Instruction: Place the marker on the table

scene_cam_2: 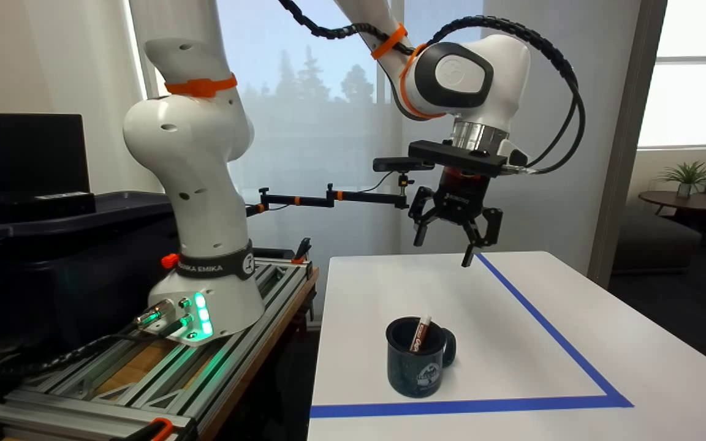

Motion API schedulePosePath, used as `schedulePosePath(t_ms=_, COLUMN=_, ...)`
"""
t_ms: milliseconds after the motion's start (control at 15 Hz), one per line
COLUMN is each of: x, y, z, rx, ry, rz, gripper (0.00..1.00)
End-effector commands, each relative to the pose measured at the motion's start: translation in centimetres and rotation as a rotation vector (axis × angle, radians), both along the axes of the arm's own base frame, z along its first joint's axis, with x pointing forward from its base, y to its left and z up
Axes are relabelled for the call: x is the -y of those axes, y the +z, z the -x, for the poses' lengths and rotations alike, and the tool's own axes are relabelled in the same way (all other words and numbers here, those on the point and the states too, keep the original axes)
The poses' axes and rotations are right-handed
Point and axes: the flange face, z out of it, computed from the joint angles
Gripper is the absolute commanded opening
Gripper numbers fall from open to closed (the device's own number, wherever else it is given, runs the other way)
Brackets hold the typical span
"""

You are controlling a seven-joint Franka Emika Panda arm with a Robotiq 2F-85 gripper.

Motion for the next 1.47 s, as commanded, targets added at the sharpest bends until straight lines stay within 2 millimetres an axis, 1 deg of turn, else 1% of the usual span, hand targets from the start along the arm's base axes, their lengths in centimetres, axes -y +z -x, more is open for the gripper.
schedulePosePath(t_ms=0, x=-0.3, y=-1.1, z=0.6, rx=-0.021, ry=0.067, rz=0.035, gripper=1.00)
schedulePosePath(t_ms=267, x=-0.1, y=-3.0, z=0.8, rx=-0.036, ry=0.091, rz=0.090, gripper=1.00)
schedulePosePath(t_ms=333, x=-0.1, y=-3.2, z=0.9, rx=-0.052, ry=0.090, rz=0.097, gripper=1.00)
schedulePosePath(t_ms=400, x=-0.1, y=-2.7, z=0.6, rx=-0.054, ry=0.079, rz=0.070, gripper=1.00)
schedulePosePath(t_ms=533, x=-0.1, y=-3.3, z=0.6, rx=-0.066, ry=0.082, rz=0.076, gripper=1.00)
schedulePosePath(t_ms=733, x=0.0, y=-3.6, z=0.5, rx=-0.071, ry=0.080, rz=0.087, gripper=1.00)
schedulePosePath(t_ms=1133, x=-0.7, y=-8.4, z=1.1, rx=-0.129, ry=0.073, rz=0.122, gripper=1.00)
schedulePosePath(t_ms=1400, x=-1.1, y=-10.4, z=1.0, rx=-0.113, ry=0.041, rz=0.147, gripper=1.00)
